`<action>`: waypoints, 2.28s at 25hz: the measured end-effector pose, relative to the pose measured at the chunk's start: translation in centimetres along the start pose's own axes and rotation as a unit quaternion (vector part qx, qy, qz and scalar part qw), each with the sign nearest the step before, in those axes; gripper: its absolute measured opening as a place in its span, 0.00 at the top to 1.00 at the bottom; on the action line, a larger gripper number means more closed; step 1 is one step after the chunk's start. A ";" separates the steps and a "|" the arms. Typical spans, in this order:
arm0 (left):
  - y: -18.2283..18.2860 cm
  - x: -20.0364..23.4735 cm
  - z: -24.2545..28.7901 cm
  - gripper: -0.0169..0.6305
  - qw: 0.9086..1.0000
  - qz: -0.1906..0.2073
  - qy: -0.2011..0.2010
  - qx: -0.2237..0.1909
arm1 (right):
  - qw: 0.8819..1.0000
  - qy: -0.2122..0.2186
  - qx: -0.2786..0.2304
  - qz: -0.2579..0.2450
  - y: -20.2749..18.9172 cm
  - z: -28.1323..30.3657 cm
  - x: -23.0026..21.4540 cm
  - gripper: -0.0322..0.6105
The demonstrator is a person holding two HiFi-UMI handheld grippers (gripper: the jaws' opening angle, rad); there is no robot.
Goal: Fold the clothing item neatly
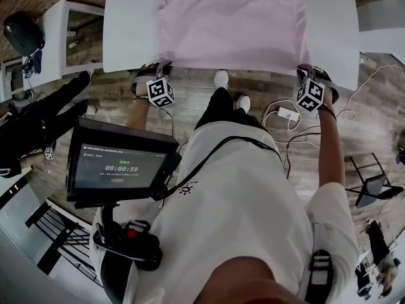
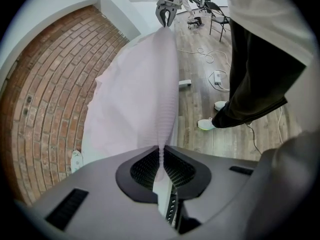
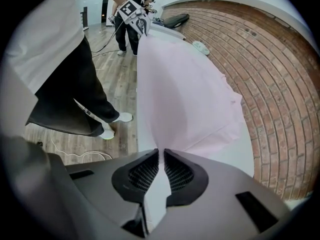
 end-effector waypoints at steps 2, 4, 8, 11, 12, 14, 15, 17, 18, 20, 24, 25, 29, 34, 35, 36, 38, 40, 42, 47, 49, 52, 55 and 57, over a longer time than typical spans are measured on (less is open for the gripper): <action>-0.3 -0.3 0.0 0.93 1.000 -0.009 0.000 0.006 | 1.000 0.005 -0.004 -0.001 0.4 0.0 0.5 0.89; -0.7 -0.4 0.1 0.92 0.999 -0.036 -0.013 0.002 | 1.000 0.011 -0.012 0.001 0.7 0.3 0.6 0.88; -1.8 -0.5 -0.1 0.66 0.993 -0.107 -0.056 -0.017 | 0.997 0.053 -0.037 0.039 1.1 0.1 0.0 0.73; -2.4 0.0 -1.5 0.65 0.981 -0.174 -0.069 -0.040 | 0.989 0.101 -0.067 0.080 1.0 -1.3 -1.0 0.71; -2.4 0.4 -2.1 0.65 0.975 -0.204 -0.070 -0.053 | 0.986 0.111 -0.082 0.093 1.0 -1.9 -1.5 0.71; -1.9 2.1 -3.6 0.65 0.958 -0.267 -0.060 -0.088 | 0.978 0.120 -0.123 0.120 1.3 -3.3 -2.9 0.71; -1.3 3.3 -4.5 0.65 0.948 -0.294 -0.049 -0.111 | 0.972 0.122 -0.149 0.135 1.7 -4.0 -3.7 0.71; 0.1 6.4 -6.1 0.65 0.929 -0.333 -0.020 -0.163 | 0.957 0.122 -0.202 0.168 3.1 -5.0 -5.4 0.74; 0.8 7.8 -6.7 0.69 0.920 -0.346 -0.007 -0.187 | 0.950 0.120 -0.226 0.181 4.1 -5.2 -6.2 0.84; 2.2 10.4 -7.3 0.80 0.906 -0.358 0.015 -0.227 | 0.937 0.115 -0.264 0.197 6.1 -5.5 -7.4 0.95; 4.9 15.0 -7.4 0.97 0.890 -0.355 0.029 -0.285 | 0.920 0.116 -0.314 0.207 9.7 -6.0 -9.0 0.94; 5.4 16.4 -7.1 0.97 0.887 -0.354 0.023 -0.297 | 0.911 0.121 -0.328 0.217 10.5 -6.1 -9.7 0.94; 4.6 24.5 -2.9 0.97 0.883 -0.350 0.015 -0.311 | 0.885 0.129 -0.366 0.259 14.2 -3.6 -16.4 0.94; 1.8 34.8 4.7 0.97 0.889 -0.356 0.016 -0.288 | 0.890 0.099 -0.346 0.280 16.9 2.0 -25.7 0.95; 1.5 36.5 6.0 0.97 0.886 -0.364 0.009 -0.287 | 0.889 0.097 -0.342 0.289 17.1 2.9 -27.2 0.94; 1.2 38.0 7.3 0.97 0.884 -0.371 0.001 -0.285 | 0.887 0.096 -0.340 0.298 17.3 3.7 -28.8 0.94; 0.8 40.7 10.0 0.97 0.882 -0.379 -0.014 -0.279 | 0.882 0.094 -0.337 0.315 17.7 5.4 -31.8 0.94; 0.4 42.9 12.8 0.97 0.886 -0.378 -0.035 -0.268 | 0.879 0.094 -0.333 0.327 18.2 7.2 -34.7 0.94; -0.1 44.5 15.9 0.95 0.882 -0.388 -0.067 -0.259 | 0.881 0.093 -0.324 0.333 18.7 9.1 -36.7 0.94; -1.2 48.3 21.7 0.83 0.854 -0.424 -0.143 -0.264 | 0.881 0.115 -0.302 0.346 19.0 13.3 -40.7 0.88; -1.2 49.1 22.8 0.82 0.852 -0.417 -0.175 -0.264 | 0.882 0.128 -0.290 0.348 18.7 14.4 -41.8 0.83; -1.2 50.0 23.8 0.82 0.836 -0.421 -0.221 -0.274 | 0.874 0.151 -0.291 0.359 19.0 15.2 -43.1 0.76; -1.0 50.5 24.1 0.82 0.824 -0.425 -0.243 -0.286 | 0.865 0.167 -0.293 0.372 19.2 16.5 -44.2 0.74; -0.8 50.6 23.8 0.82 0.825 -0.420 -0.242 -0.292 | 0.856 0.189 -0.294 0.382 18.8 17.9 -44.7 0.74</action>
Point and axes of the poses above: the fingertips, and each gripper's own axes: z forward along the fingers, x to its left, y out of its top, the point moved 9 cm from there along -z, backward along the fingers, and after that the axes turned 11 degrees about z, right-handed, at the moved point
